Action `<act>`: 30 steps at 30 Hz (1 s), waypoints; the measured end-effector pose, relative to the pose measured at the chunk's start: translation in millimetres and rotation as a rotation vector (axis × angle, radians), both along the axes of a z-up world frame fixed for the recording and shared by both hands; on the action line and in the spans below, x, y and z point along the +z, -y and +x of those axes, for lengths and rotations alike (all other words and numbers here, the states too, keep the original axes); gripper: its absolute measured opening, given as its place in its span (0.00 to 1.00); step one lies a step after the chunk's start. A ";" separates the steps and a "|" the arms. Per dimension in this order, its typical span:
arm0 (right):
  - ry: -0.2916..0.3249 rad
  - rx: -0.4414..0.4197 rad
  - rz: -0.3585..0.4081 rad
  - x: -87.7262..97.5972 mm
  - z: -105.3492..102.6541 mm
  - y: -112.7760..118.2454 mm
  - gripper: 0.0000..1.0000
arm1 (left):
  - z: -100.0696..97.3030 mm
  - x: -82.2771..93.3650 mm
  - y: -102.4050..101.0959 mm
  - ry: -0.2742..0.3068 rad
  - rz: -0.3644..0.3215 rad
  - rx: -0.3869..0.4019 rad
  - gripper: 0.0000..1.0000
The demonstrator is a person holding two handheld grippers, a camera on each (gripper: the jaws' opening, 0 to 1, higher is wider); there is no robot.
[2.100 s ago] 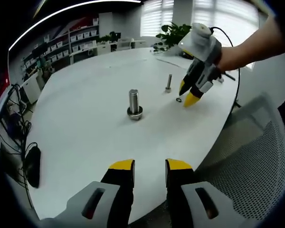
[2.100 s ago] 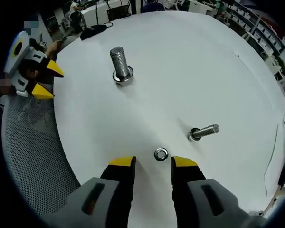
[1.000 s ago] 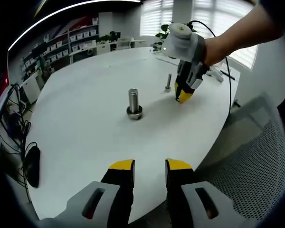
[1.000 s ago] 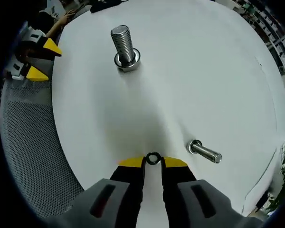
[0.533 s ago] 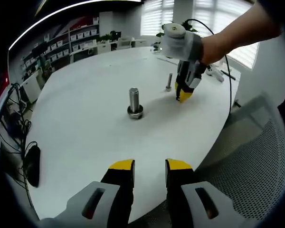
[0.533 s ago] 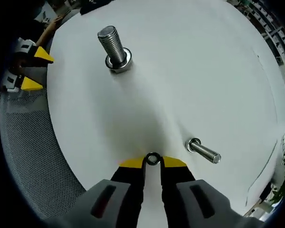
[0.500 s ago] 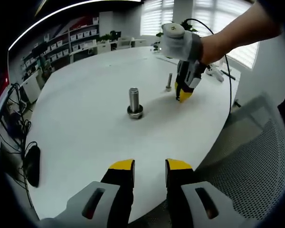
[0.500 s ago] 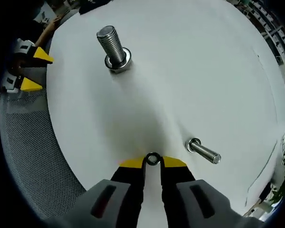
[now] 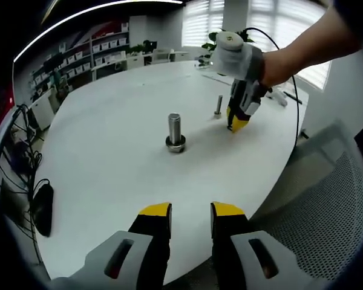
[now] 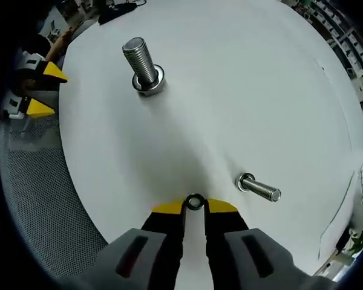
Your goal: Place the washer onto the threaded stud by aligning its center hole with the stud, sliding it down to the base, and recovering from edge contact or off-axis alignment until the washer reaches the visible bottom stop.
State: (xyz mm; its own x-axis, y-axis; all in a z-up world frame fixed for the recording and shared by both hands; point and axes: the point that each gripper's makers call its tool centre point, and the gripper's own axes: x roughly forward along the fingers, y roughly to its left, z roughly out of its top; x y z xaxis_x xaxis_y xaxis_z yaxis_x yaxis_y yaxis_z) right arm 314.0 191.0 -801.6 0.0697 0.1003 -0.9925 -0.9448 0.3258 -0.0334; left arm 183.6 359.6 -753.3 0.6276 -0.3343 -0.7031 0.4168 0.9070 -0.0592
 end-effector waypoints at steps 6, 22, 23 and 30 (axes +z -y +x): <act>0.017 -0.078 0.069 1.0 -1.9 -1.1 0.14 | -1.2 -1.7 1.3 -0.008 0.005 -0.011 0.24; 0.011 -0.174 0.194 17.4 -4.0 1.2 0.14 | -3.4 -4.7 3.8 -0.025 0.003 -0.026 0.23; 0.012 -0.184 0.201 18.5 -2.2 2.8 0.14 | -3.6 -4.9 3.8 -0.025 0.005 -0.027 0.23; 0.032 -0.219 0.243 31.7 11.3 10.6 0.14 | -1.8 -5.2 1.3 -0.023 0.000 -0.009 0.23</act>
State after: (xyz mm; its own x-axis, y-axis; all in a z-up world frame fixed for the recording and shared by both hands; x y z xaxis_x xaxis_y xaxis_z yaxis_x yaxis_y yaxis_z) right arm 325.3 180.3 -769.9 0.1463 0.3131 -0.9384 -0.8512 0.5231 0.0418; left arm 181.7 358.4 -758.5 0.6082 -0.3401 -0.7173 0.4236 0.9032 -0.0691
